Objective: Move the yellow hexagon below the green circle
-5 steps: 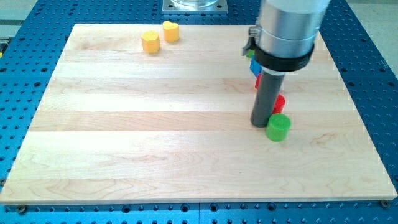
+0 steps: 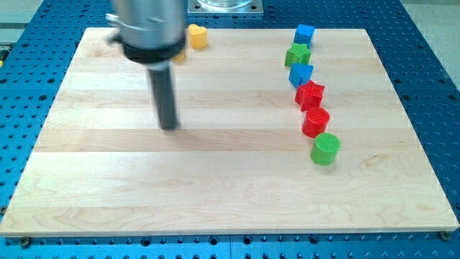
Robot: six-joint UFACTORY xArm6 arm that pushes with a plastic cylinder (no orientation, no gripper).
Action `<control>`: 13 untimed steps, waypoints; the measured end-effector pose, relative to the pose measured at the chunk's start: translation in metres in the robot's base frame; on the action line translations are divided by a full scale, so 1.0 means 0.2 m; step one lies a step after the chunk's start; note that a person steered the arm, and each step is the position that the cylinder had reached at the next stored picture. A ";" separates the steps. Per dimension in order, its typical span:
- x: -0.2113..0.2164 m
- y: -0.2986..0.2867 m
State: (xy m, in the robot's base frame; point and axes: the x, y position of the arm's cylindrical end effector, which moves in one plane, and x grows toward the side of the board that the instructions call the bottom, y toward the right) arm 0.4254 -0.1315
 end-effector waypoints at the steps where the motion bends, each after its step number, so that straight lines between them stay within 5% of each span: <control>1: -0.43 -0.33; 2: -0.99 -0.27; 4: -1.17 0.09; 5: -0.90 0.19; 7: -0.86 0.10; 10: 0.39 0.77; 12: 0.51 0.58; 13: 0.53 1.04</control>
State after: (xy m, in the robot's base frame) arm 0.5319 0.0759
